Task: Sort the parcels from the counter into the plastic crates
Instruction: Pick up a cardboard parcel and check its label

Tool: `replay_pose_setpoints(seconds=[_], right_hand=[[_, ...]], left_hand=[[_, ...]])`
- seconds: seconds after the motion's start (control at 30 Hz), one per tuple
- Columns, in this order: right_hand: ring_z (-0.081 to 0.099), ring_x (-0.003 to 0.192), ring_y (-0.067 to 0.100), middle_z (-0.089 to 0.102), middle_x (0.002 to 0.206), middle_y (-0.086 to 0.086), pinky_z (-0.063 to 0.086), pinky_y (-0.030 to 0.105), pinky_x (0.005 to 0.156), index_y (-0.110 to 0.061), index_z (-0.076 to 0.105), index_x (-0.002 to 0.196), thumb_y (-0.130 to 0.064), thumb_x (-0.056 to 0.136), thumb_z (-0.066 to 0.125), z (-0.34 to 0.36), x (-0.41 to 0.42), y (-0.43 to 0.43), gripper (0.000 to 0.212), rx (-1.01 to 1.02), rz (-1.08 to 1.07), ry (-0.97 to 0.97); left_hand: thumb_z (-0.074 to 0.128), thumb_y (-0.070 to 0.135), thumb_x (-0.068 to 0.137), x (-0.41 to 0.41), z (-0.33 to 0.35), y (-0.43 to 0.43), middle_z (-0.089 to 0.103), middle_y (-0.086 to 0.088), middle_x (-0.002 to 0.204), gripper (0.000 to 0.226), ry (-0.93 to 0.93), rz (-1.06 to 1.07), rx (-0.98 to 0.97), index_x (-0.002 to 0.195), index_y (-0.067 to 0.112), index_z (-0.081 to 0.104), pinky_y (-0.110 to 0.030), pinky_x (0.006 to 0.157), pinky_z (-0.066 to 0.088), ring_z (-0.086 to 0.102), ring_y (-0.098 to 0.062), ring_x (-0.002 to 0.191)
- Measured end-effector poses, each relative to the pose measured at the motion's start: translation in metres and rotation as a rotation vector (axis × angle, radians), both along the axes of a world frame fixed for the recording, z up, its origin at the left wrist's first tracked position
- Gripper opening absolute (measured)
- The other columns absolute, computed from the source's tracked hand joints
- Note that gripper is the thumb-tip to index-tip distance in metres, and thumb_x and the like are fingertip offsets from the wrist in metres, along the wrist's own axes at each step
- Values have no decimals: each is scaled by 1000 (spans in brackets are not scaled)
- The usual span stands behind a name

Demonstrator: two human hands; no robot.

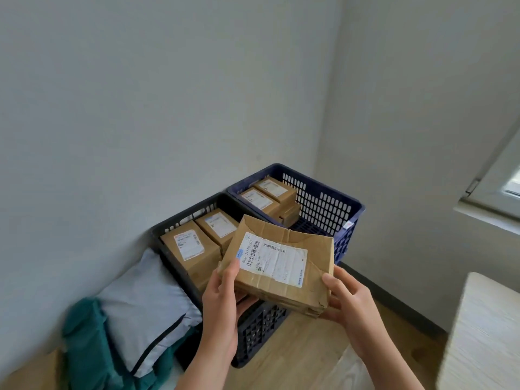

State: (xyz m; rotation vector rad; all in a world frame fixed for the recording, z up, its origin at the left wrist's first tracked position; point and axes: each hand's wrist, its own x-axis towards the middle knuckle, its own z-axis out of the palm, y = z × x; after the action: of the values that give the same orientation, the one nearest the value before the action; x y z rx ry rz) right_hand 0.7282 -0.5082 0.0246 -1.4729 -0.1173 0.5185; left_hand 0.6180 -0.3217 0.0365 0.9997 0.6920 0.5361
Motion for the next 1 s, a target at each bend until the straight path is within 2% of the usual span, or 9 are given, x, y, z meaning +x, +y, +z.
replay_pose_setpoints(seconds=[0.2,0.37,0.47,0.53,0.63,0.7,0.77,0.9,1.0], right_hand=[[79,92,33,79,115,7,65,57,78,-24,58,147,-44,78,73,-8,65,10,74,-51,-49,15],[78,92,38,74,121,14,62,62,84,-23,56,144,-43,81,73,-8,130,50,69,-99,-38,60],[79,89,37,74,119,15,65,49,71,-23,48,142,-34,95,70,-13,153,85,53,-118,13,130],[79,86,36,72,119,16,65,45,69,-25,41,140,-30,99,69,-23,155,116,50,-138,52,208],[79,88,39,71,120,21,64,52,82,-31,33,139,-31,96,74,-44,150,164,60,-142,111,341],[79,89,38,71,120,22,64,52,87,-32,29,138,-33,92,78,-56,148,193,67,-125,129,411],[79,89,35,69,120,21,63,51,89,-32,28,137,-34,90,81,-62,150,220,71,-105,144,436],[78,96,34,65,123,18,62,52,93,-31,30,138,-33,86,85,-72,166,267,76,-32,130,457],[74,102,34,60,126,15,62,50,93,-33,29,137,-34,83,88,-77,177,291,79,-32,124,475]], left_hand=[[66,39,98,73,-20,17,80,-1,107,29,17,-51,-55,121,22,71,-44,86,64,74,-24,108],[67,40,97,136,-28,60,80,2,104,31,49,-72,-71,122,22,70,-39,79,64,73,-22,109],[68,50,94,157,-32,103,79,2,111,36,113,-122,-52,125,30,70,-43,87,65,71,-21,112],[68,62,90,168,-38,140,78,0,113,45,181,-157,-13,125,34,69,-46,93,61,71,-23,114],[62,73,88,180,-50,191,76,1,113,55,310,-155,28,125,32,67,-37,92,49,67,-19,110],[61,88,75,186,-60,220,75,2,116,83,380,-117,59,132,28,62,-40,100,41,64,-16,112],[61,97,59,193,-71,242,77,3,116,106,390,-61,53,136,25,61,-47,111,43,67,-20,115],[58,85,73,211,-85,269,79,9,115,83,369,9,66,133,29,65,-49,110,49,72,-18,114],[56,89,75,223,-94,282,74,14,124,87,396,60,104,142,34,59,-47,111,48,67,-16,122]])
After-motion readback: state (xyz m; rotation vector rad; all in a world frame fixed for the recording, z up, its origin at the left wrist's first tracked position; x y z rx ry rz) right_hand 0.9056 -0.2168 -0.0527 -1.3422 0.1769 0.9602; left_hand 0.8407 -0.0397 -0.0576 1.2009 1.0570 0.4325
